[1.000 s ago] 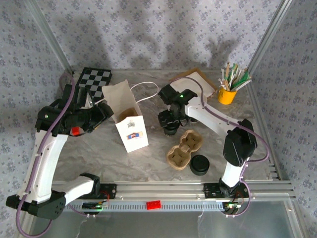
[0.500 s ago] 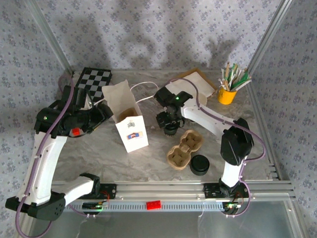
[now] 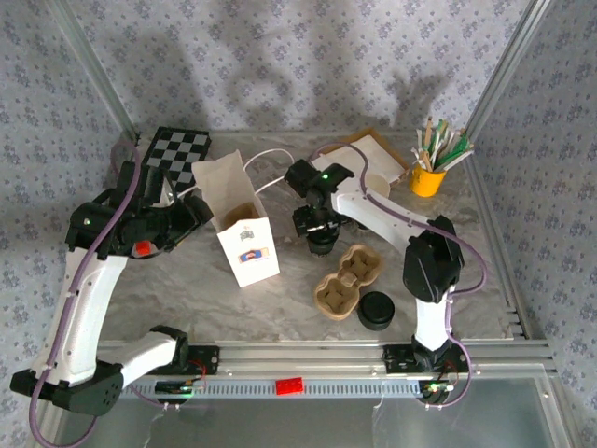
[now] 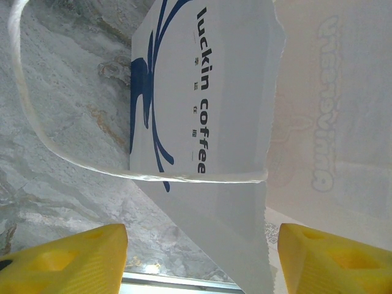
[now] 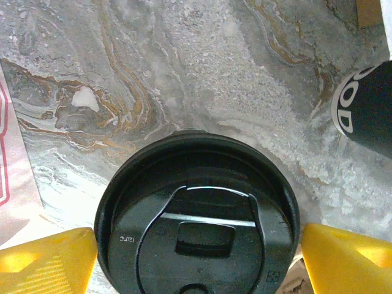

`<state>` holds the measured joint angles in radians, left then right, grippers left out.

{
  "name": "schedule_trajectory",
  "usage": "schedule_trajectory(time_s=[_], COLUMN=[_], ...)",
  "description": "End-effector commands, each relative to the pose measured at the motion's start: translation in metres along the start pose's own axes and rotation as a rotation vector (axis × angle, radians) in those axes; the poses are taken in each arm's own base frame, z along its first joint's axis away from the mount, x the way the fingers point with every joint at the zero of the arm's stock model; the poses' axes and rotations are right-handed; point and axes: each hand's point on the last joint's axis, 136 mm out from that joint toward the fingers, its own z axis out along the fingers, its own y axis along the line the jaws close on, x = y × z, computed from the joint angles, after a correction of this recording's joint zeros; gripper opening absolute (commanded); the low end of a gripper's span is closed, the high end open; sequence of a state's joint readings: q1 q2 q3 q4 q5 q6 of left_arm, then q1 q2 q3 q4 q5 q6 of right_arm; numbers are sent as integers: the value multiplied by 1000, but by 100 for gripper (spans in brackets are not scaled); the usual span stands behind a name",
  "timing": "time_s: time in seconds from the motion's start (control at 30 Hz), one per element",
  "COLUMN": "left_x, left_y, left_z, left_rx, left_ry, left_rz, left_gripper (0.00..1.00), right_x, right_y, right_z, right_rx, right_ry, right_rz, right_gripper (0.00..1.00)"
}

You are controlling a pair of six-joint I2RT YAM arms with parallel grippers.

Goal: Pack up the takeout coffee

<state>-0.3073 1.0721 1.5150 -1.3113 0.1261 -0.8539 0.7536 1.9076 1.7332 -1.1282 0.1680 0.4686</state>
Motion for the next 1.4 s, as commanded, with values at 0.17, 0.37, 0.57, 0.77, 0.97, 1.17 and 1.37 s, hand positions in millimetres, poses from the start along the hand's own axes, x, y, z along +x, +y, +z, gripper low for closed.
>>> schedule_trajectory(time_s=[0.17, 0.37, 0.57, 0.77, 0.97, 1.17, 1.37], left_x=[-1, -2, -2, -2, -1, -1, -1], left_y=[4, 4, 4, 4, 5, 5, 6], left_z=[1, 1, 1, 0, 0, 0, -2], left_rx=[-13, -14, -14, -14, -16, -14, -18], left_ry=[-9, -12, -10, -12, -9, -10, -13], left_rz=[-9, -13, -12, -12, -10, -7, -6], left_gripper=[66, 66, 66, 66, 66, 66, 66], right_x=[22, 17, 11, 12, 6, 1, 2], right_y=[-5, -3, -9, -7, -8, -12, -11], right_z=[-2, -3, -3, 0, -3, -5, 0], right_rx=[32, 9, 4, -6, 9, 15, 4], right_ry=[168, 163, 151, 163, 124, 83, 76], right_rz=[98, 98, 101, 104, 111, 122, 117], right_gripper=[84, 82, 81, 80, 80, 80, 80])
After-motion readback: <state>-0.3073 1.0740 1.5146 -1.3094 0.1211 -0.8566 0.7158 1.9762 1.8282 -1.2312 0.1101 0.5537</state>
